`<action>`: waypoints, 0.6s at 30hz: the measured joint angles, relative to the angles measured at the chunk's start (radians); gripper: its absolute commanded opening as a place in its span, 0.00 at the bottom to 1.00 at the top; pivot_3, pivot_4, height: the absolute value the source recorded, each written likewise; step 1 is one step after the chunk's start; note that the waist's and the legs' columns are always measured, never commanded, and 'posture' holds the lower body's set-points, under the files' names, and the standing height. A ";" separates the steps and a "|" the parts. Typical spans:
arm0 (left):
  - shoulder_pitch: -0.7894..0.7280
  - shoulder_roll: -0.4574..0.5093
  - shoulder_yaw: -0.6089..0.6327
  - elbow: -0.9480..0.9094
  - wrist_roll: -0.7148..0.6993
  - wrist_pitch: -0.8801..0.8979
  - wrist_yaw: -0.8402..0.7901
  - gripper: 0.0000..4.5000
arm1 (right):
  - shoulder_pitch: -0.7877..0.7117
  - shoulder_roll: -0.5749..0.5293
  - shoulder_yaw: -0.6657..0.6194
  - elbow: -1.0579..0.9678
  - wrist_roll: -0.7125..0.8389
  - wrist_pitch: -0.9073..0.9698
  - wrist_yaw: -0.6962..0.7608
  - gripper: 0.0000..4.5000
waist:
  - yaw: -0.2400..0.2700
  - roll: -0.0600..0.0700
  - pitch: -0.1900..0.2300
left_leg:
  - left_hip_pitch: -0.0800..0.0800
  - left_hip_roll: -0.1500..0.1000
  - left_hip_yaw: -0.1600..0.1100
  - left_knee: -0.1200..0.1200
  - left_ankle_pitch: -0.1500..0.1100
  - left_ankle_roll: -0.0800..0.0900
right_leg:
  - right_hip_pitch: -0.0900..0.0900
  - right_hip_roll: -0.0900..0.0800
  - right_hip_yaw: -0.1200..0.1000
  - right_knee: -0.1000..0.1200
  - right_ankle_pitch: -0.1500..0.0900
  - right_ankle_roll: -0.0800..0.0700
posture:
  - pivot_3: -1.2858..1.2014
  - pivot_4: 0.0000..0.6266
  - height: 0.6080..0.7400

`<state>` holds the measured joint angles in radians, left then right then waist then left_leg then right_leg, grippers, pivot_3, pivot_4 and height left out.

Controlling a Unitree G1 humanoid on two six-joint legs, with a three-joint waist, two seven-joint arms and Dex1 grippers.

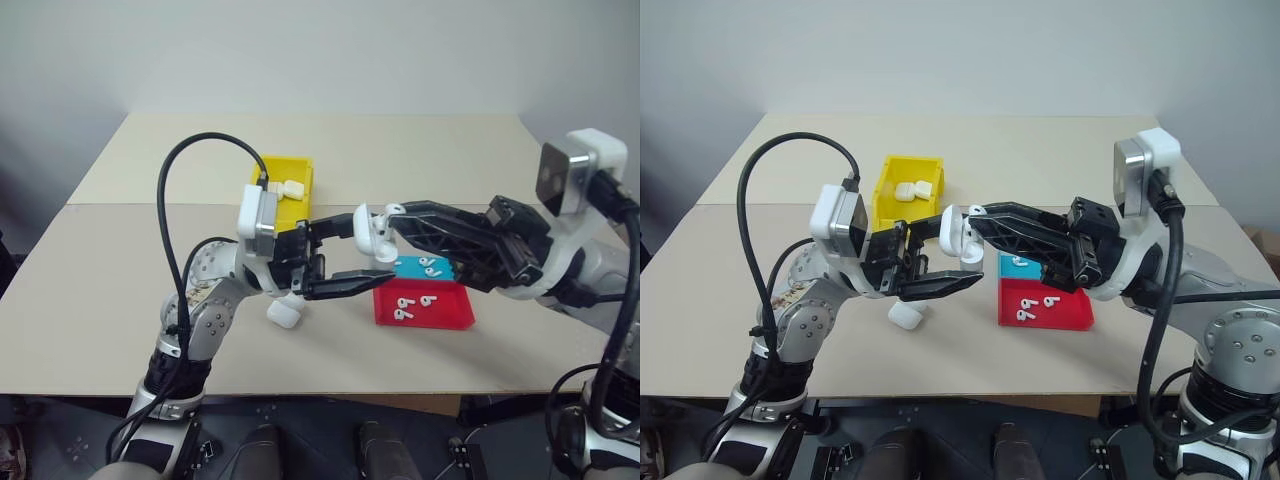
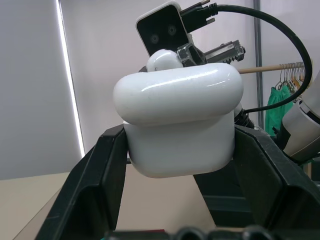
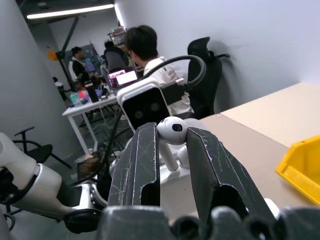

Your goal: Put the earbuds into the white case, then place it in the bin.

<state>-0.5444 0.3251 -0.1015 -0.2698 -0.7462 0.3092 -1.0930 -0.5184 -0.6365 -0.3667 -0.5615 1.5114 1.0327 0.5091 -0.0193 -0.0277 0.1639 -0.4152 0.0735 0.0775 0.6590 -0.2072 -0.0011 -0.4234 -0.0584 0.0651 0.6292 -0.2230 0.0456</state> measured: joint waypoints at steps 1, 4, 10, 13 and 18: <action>0.000 0.000 0.000 0.000 0.000 0.000 0.000 0.69 | 0.005 -0.007 0.004 -0.003 0.005 -0.004 0.005 0.14 | 0.001 0.000 0.000 | 0.000 0.000 0.000 0.000 0.000 0.000 | 0.000 0.000 0.000 0.000 0.000 0.000 | 0.52 0.24 1.00; 0.000 0.001 0.000 0.000 0.001 0.000 0.000 0.69 | 0.023 -0.025 0.014 -0.011 0.020 -0.026 0.012 0.14 | 0.001 0.000 0.000 | 0.000 0.000 0.000 0.000 0.000 0.000 | 0.000 0.000 0.000 -0.001 0.000 0.000 | 0.52 0.24 1.00; 0.000 0.001 0.000 0.000 0.007 0.000 0.000 0.69 | 0.032 -0.062 0.051 -0.023 0.031 -0.056 0.015 0.14 | 0.001 0.000 0.000 | 0.000 0.000 0.000 0.000 0.000 0.000 | 0.000 0.000 0.000 0.000 -0.001 0.002 | 0.52 0.24 1.00; 0.001 0.005 0.000 0.001 0.013 0.000 -0.001 0.69 | 0.038 -0.085 0.070 -0.034 0.000 -0.074 0.026 0.14 | 0.001 0.000 0.000 | 0.000 0.000 0.000 0.000 0.000 0.000 | 0.000 0.000 0.000 -0.001 -0.001 0.002 | 0.52 0.24 1.00; 0.004 0.007 0.000 0.002 0.019 0.000 -0.002 0.69 | 0.047 -0.113 0.084 -0.039 -0.033 -0.100 0.055 0.44 | 0.002 0.000 0.000 | 0.000 0.000 0.000 0.000 0.000 0.000 | 0.000 0.000 0.000 -0.001 -0.001 0.002 | 0.52 0.24 1.00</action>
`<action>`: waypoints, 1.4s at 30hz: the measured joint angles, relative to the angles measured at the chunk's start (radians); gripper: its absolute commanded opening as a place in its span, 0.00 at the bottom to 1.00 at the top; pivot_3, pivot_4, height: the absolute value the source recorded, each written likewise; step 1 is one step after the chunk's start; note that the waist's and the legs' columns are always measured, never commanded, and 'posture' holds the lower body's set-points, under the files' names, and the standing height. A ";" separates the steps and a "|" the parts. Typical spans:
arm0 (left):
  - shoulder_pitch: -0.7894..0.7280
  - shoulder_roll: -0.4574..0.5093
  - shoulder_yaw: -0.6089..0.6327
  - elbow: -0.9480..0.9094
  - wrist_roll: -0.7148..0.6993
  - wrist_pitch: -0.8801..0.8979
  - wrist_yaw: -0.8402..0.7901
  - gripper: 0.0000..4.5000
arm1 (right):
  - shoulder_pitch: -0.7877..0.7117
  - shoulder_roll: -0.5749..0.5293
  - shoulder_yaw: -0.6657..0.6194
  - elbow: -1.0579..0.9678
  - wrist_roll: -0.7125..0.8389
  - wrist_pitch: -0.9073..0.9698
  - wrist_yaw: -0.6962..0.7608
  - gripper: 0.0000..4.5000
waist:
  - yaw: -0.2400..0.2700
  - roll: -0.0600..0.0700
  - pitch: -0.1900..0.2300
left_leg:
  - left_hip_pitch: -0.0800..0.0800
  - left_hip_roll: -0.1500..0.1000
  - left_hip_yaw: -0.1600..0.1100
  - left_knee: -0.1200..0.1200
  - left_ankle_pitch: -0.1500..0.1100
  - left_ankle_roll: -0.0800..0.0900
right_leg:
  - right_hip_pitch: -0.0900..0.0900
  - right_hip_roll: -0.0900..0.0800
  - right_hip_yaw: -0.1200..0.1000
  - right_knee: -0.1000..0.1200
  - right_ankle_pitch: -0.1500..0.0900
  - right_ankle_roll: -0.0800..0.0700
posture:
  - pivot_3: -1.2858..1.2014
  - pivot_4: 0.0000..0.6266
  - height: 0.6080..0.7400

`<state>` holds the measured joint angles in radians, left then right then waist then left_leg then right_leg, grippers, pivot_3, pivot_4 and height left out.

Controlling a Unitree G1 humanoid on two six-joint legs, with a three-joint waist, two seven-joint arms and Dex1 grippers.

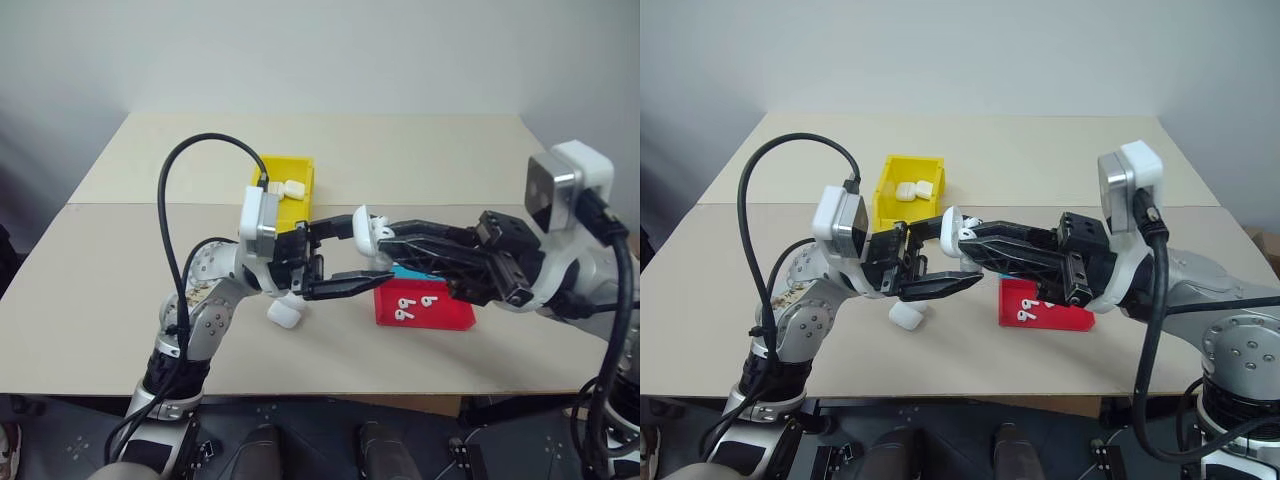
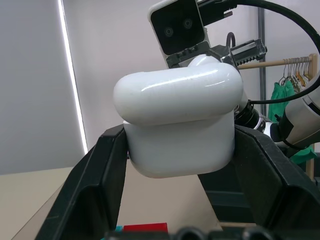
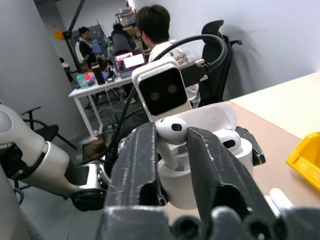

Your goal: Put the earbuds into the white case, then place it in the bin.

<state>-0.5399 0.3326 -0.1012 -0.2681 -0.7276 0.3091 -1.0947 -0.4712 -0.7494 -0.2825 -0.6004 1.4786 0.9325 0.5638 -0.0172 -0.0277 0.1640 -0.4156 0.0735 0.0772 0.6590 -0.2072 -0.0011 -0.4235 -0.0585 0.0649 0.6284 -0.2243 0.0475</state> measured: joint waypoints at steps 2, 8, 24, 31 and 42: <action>0.001 0.000 0.000 0.003 0.001 0.000 0.001 0.69 | 0.003 -0.011 0.004 0.000 -0.008 -0.009 0.004 0.58 | 0.000 0.000 0.000 | 0.000 0.000 0.000 0.000 0.000 0.000 | 0.000 0.000 0.000 0.000 0.000 0.000 | 0.52 0.24 1.00; 0.005 0.000 0.001 0.012 0.003 0.000 0.008 0.69 | 0.028 -0.049 -0.001 -0.004 -0.013 -0.018 0.035 0.78 | 0.001 0.000 0.000 | 0.000 0.000 0.000 0.000 0.000 0.000 | 0.000 0.000 0.000 0.000 0.000 0.000 | 0.52 0.24 1.00; 0.002 -0.018 -0.011 0.018 0.025 -0.008 0.000 0.69 | -0.122 -0.199 -0.016 0.120 -0.202 -0.081 0.170 0.19 | 0.000 0.000 0.000 | 0.000 0.000 0.001 0.000 0.001 0.001 | 0.000 0.000 0.000 0.000 -0.002 -0.001 | 0.52 0.24 1.00; -0.011 -0.052 -0.042 0.074 0.075 -0.027 -0.001 0.69 | -0.416 -0.146 0.248 0.231 -0.488 -0.142 0.279 0.01 | -0.005 0.000 0.000 | -0.001 0.000 0.002 0.000 0.001 0.001 | -0.002 0.000 0.001 0.000 0.000 0.000 | 0.52 0.24 1.00; -0.017 -0.057 -0.056 0.089 0.104 -0.028 -0.009 0.69 | -0.611 -0.072 0.511 0.316 -0.834 -0.339 0.614 0.01 | 0.006 0.000 0.000 | -0.007 0.000 0.001 0.000 0.000 0.001 | -0.007 0.000 0.000 0.000 0.003 -0.004 | 0.52 0.24 1.00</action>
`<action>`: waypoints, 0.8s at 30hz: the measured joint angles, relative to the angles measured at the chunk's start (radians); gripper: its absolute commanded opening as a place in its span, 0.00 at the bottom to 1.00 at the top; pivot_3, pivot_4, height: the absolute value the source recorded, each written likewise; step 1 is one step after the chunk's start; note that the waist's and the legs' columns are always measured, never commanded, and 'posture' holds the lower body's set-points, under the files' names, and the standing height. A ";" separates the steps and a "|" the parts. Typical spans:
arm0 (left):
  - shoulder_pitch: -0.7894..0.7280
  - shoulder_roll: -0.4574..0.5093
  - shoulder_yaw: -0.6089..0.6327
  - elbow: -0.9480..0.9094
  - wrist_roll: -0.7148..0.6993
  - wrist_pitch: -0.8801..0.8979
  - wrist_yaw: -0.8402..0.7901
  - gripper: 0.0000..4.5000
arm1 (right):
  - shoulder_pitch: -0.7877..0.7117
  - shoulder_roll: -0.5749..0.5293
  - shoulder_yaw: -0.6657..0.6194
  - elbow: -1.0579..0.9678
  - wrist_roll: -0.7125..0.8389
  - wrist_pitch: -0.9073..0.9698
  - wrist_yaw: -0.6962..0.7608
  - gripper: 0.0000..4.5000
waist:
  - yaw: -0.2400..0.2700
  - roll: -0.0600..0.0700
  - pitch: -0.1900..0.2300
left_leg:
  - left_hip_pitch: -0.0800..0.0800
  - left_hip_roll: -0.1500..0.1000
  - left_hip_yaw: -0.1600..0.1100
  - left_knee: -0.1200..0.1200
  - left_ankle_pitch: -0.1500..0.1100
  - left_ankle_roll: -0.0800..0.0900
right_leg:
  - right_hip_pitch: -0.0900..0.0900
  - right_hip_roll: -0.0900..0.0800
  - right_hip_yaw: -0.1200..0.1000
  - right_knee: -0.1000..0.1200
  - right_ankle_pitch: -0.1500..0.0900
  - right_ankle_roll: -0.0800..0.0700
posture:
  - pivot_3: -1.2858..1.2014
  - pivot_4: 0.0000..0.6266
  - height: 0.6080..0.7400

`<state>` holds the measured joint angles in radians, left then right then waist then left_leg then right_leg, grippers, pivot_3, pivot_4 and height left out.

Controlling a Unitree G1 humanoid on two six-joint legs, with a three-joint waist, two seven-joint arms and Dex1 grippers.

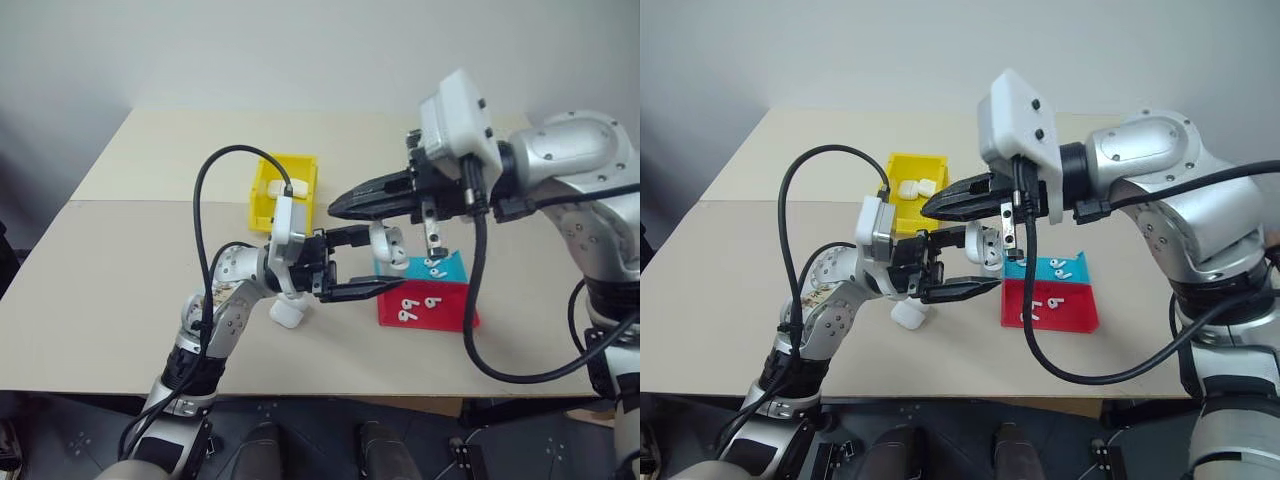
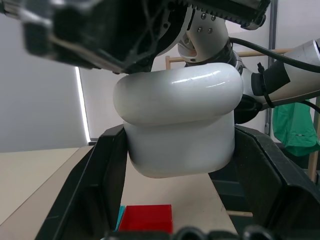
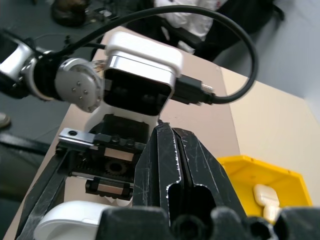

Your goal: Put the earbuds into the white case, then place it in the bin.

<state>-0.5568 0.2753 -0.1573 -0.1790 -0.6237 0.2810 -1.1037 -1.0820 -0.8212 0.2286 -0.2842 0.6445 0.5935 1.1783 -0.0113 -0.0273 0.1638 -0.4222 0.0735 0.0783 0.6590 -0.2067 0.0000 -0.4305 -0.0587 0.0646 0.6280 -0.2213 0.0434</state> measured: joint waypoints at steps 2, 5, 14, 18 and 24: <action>0.000 0.000 0.000 -0.001 0.000 0.000 0.000 0.69 | -0.008 -0.013 0.005 0.006 -0.035 -0.043 0.080 0.01 | 0.000 0.000 0.000 | 0.000 0.000 0.000 0.000 0.000 0.000 | 0.000 0.000 0.000 0.000 0.000 0.000 | 0.52 0.24 1.00; 0.000 0.002 -0.010 -0.001 0.010 0.005 -0.001 0.69 | -0.006 -0.037 0.013 0.016 -0.092 -0.121 0.175 0.01 | -0.001 0.000 0.000 | 0.000 0.000 0.000 0.000 0.000 0.000 | 0.000 0.000 0.000 0.001 0.000 0.000 | 0.52 0.24 1.00; 0.001 0.006 -0.014 -0.001 0.030 0.008 -0.002 0.69 | 0.044 -0.069 -0.007 0.021 -0.156 -0.195 0.256 0.01 | -0.003 0.001 0.000 | 0.001 0.000 0.001 0.000 0.000 0.000 | 0.000 0.000 0.000 0.002 0.000 0.000 | 0.52 0.24 1.00; 0.001 -0.002 -0.014 -0.001 0.029 0.008 0.001 0.69 | 0.063 -0.076 -0.043 0.013 -0.153 -0.195 0.257 0.01 | -0.002 0.001 0.000 | 0.001 0.000 0.000 0.000 0.000 0.000 | 0.000 0.000 0.000 0.002 0.000 0.000 | 0.52 0.24 1.00; 0.001 -0.010 0.010 -0.005 0.029 0.003 0.021 0.69 | 0.168 -0.051 -0.176 -0.021 -0.108 -0.098 0.099 0.01 | -0.001 0.000 0.000 | 0.001 0.000 0.000 0.001 0.000 0.000 | 0.000 0.000 0.000 0.002 0.000 -0.001 | 0.52 0.24 1.00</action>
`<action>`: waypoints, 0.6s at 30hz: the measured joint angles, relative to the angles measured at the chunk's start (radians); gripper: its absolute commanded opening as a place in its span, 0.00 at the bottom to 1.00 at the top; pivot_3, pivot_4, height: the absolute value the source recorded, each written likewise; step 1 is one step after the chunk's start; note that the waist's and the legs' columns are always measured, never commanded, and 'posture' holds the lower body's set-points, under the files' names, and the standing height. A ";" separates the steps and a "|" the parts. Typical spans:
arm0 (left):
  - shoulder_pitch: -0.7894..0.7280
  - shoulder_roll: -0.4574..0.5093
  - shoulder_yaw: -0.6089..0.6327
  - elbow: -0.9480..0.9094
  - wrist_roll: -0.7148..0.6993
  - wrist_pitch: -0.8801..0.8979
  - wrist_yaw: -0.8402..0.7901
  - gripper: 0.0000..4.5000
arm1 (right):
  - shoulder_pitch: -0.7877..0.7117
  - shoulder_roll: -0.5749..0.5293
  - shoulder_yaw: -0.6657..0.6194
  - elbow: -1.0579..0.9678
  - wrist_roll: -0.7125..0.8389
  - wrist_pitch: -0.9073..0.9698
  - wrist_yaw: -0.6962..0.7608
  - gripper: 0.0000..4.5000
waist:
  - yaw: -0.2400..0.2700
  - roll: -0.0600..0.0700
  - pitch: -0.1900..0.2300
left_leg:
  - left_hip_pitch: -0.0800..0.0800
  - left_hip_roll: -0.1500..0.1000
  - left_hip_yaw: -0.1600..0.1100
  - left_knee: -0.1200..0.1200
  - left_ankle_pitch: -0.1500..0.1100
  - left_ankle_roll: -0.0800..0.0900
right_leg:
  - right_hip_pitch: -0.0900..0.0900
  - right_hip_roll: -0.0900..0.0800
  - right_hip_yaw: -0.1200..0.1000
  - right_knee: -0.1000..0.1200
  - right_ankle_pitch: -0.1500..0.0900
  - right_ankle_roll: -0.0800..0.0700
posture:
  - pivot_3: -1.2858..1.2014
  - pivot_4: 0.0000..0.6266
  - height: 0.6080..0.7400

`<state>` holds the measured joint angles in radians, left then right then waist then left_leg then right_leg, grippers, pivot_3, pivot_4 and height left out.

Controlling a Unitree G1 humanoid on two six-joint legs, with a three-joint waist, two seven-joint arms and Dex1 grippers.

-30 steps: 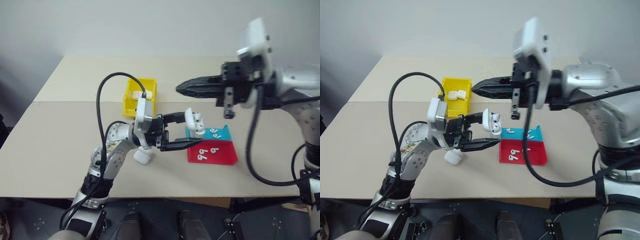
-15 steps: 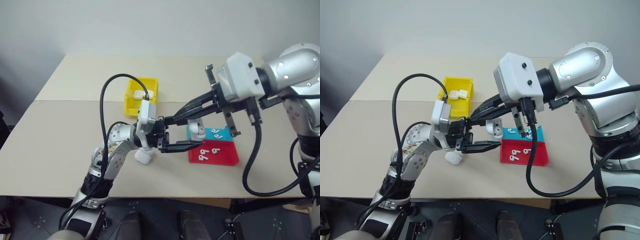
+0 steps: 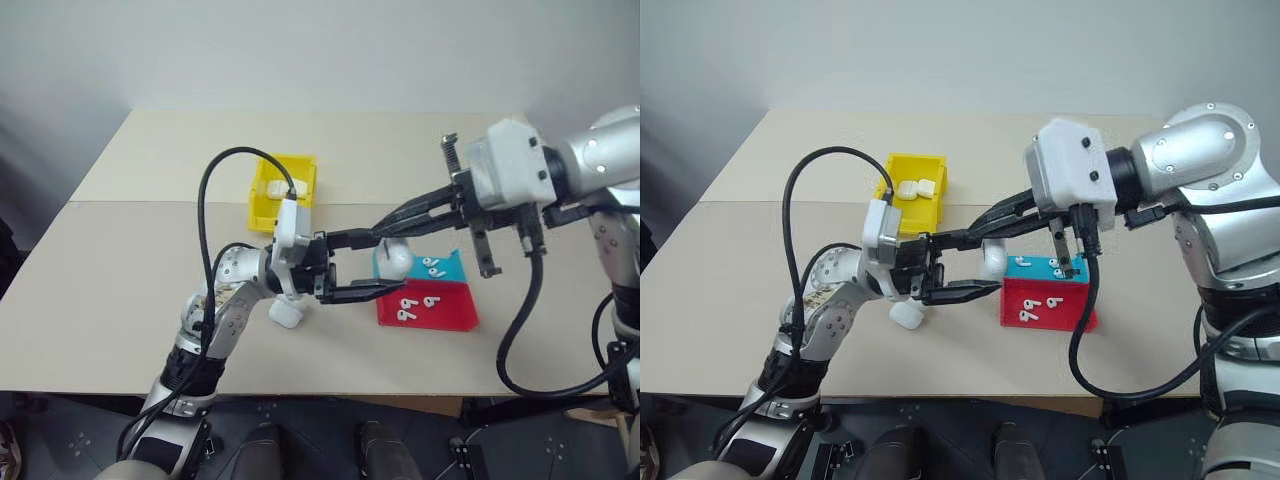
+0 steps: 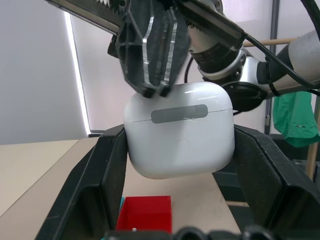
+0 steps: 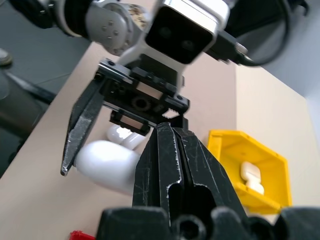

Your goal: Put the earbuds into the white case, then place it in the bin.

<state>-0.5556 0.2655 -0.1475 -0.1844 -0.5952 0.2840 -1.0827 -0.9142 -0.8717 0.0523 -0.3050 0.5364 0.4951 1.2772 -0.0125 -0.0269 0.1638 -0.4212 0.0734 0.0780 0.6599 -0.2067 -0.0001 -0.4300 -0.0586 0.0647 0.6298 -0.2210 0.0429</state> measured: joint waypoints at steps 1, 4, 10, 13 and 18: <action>0.000 -0.008 0.006 -0.006 0.000 -0.002 0.015 0.69 | 0.023 0.021 -0.043 -0.008 0.029 0.046 -0.063 0.01 | 0.000 0.000 0.000 | 0.000 0.000 0.000 0.000 0.000 0.000 | 0.000 0.000 0.000 0.000 0.000 0.000 | 0.52 0.24 1.00; 0.007 -0.028 0.025 -0.018 0.013 -0.009 0.091 0.69 | 0.116 0.043 -0.187 -0.052 0.131 0.177 -0.224 0.01 | 0.002 0.000 0.000 | 0.000 0.000 -0.001 0.000 0.000 0.000 | 0.001 0.000 0.000 0.000 0.000 0.000 | 0.52 0.24 1.00; 0.011 -0.037 0.095 -0.020 0.064 -0.003 0.279 0.69 | 0.340 0.029 -0.360 -0.180 0.273 0.365 -0.425 0.01 | 0.002 0.000 0.000 | 0.001 -0.001 -0.003 0.000 0.000 0.000 | 0.004 -0.001 -0.002 -0.001 0.000 0.000 | 0.52 0.24 1.00; 0.008 -0.054 0.132 0.011 0.131 -0.003 0.422 0.69 | 0.415 0.013 -0.393 -0.245 0.321 0.453 -0.520 0.01 | -0.003 0.000 0.000 | 0.003 -0.001 -0.003 0.000 0.000 0.000 | 0.005 -0.001 -0.001 0.000 0.000 0.001 | 0.52 0.24 1.00; -0.069 -0.081 0.145 0.195 0.349 -0.006 0.717 0.69 | 0.439 0.022 -0.407 -0.325 0.383 0.502 -0.640 0.01 | -0.002 0.000 0.000 | 0.005 -0.004 -0.007 0.000 0.002 0.003 | 0.008 0.000 -0.002 -0.001 -0.002 0.007 | 0.52 0.24 1.00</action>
<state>-0.6246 0.1847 -0.0029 0.0104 -0.2460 0.2776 -0.3659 -0.4756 -0.8492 -0.3542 -0.6296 0.9196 0.9972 0.6369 -0.0141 -0.0273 0.1640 -0.4162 0.0694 0.0706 0.6602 -0.2051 0.0025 -0.4224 -0.0586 0.0631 0.6292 -0.2228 0.0498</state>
